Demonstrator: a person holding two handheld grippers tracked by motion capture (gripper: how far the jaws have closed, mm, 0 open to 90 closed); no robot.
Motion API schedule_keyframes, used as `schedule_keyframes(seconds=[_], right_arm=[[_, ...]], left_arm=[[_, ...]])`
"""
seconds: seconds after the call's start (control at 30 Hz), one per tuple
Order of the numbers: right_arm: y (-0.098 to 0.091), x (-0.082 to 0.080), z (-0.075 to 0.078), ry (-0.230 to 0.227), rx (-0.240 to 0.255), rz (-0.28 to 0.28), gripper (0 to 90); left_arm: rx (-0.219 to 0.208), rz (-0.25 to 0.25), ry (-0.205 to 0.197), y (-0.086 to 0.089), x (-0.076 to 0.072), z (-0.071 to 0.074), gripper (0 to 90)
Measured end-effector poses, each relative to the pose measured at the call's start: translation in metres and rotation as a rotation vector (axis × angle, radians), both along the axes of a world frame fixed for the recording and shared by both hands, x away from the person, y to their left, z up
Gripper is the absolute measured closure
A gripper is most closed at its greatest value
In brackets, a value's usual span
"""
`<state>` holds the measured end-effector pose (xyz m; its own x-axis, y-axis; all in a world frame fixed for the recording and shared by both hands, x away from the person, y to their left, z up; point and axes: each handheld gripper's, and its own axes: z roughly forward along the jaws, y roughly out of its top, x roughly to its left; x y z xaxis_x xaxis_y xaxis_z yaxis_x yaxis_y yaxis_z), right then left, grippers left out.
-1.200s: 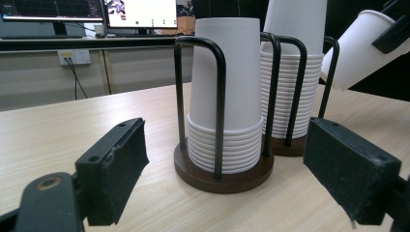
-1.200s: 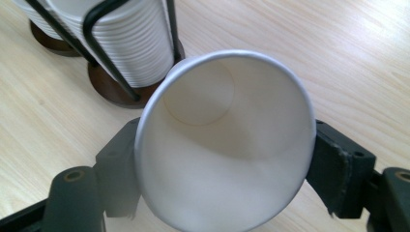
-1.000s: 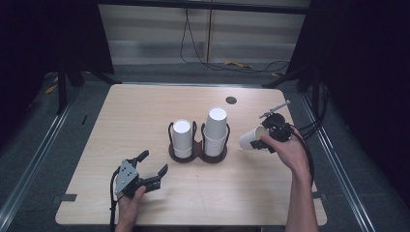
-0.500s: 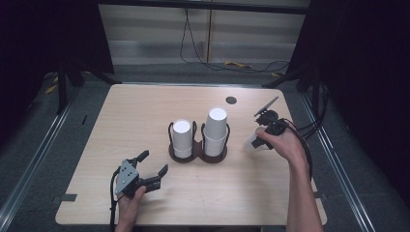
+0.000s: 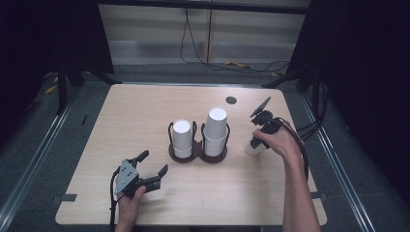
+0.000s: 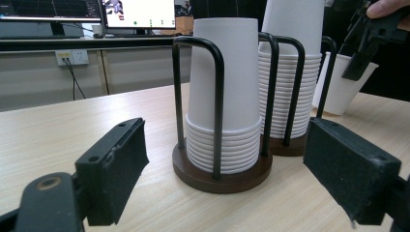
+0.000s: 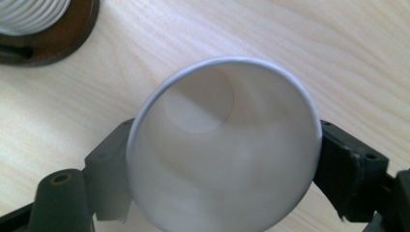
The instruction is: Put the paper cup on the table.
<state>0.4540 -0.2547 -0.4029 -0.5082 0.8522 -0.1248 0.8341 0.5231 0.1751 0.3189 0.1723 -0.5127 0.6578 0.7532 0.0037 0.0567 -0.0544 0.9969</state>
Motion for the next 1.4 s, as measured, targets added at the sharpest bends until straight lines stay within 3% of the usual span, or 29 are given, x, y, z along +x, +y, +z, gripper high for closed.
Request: schedule_keyframes(seconds=[0.23, 0.27, 0.53, 0.7, 0.83, 0.97, 1.2, 1.4], right_arm=[[-0.001, 0.003, -0.007, -0.063, 0.005, -0.014, 17.1], [-0.001, 0.003, -0.009, -0.068, 0.018, -0.018, 16.8], [-0.006, -0.001, -0.018, -0.095, 0.083, -0.044, 15.7], [-0.014, -0.006, -0.017, -0.106, 0.148, -0.076, 15.1], [-0.016, -0.013, -0.016, -0.158, 0.171, -0.086, 15.0], [-0.018, -0.017, -0.019, -0.156, 0.187, -0.095, 14.8], [-0.017, -0.024, -0.018, -0.211, 0.185, -0.109, 14.8], [-0.019, -0.032, -0.019, -0.226, 0.202, -0.126, 14.7]], left_arm=[[-0.009, 0.009, 0.005, -0.001, 0.0, 0.0, 15.6], [-0.029, 0.02, 0.012, -0.002, -0.001, -0.001, 15.6], [-0.017, 0.027, 0.009, -0.001, -0.002, 0.0, 15.6], [-0.018, 0.024, 0.012, -0.002, -0.001, 0.0, 15.6], [-0.012, 0.026, 0.013, -0.003, -0.001, 0.0, 15.6], [-0.011, 0.027, 0.013, -0.003, -0.001, 0.0, 15.6], [-0.007, 0.038, 0.028, -0.004, 0.0, 0.0, 15.6], [-0.014, 0.054, 0.028, -0.002, 0.0, 0.0, 15.8]])
